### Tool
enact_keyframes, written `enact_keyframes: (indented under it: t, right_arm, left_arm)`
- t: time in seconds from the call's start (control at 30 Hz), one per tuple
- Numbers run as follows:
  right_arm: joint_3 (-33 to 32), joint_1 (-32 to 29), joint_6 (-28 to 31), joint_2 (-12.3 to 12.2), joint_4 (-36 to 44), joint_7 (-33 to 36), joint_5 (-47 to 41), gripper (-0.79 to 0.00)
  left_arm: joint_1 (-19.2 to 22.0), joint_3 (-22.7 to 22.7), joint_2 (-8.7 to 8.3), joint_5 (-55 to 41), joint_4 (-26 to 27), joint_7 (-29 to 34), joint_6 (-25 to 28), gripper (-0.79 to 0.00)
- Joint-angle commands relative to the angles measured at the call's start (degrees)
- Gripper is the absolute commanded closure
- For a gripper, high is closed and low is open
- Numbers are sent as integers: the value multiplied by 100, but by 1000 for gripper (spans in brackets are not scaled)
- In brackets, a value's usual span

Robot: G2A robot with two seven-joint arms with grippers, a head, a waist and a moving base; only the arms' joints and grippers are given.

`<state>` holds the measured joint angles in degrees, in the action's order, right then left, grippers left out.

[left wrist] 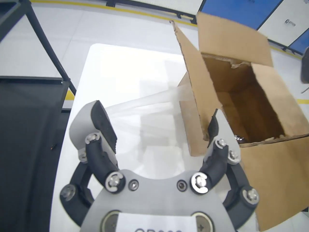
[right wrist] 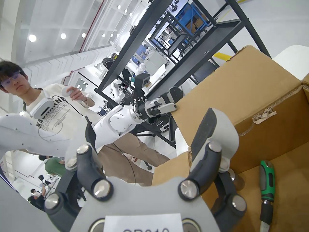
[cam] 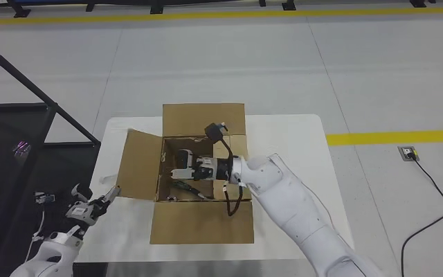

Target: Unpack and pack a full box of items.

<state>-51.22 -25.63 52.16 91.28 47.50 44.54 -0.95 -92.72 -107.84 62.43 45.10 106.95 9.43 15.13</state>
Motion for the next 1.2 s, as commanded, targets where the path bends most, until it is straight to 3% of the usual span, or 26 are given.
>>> enact_keyframes:
  t: [0.0, 0.23, 0.37, 0.5, 0.67, 0.7, 1.17]
  right_arm:
    - [-125, -177, 78, -81, 290, -103, 267, -785]
    - [-893, -1151, 312, -423, 1566, -631, 1003, -785]
    - [-1441, -1912, 413, -606, 2427, -1014, 1421, -785]
    - [-1930, -2673, 511, -741, 3198, -1422, 1715, -785]
    - [-2335, -3410, 370, -853, 3937, -1737, 2064, -785]
    - [-2370, -3464, 216, -862, 4000, -1754, 2138, -785]
    - [-2302, -3473, 171, -876, 4064, -1779, 2027, -785]
  left_arm:
    - [-207, -155, 9, -99, 338, -122, 80, -785]
    - [-762, -308, 26, -507, 1254, -97, 803, -785]
    - [-908, -7, 16, -697, 1686, 289, 1297, -785]
    - [-603, 567, 5, -467, 1854, 731, 1215, -785]
    - [86, 1560, 20, -425, 1571, 1268, 992, -785]
    - [224, 1697, 29, -646, 1458, 1396, 862, -785]
    - [230, 1717, 33, -694, 1452, 1375, 838, -785]
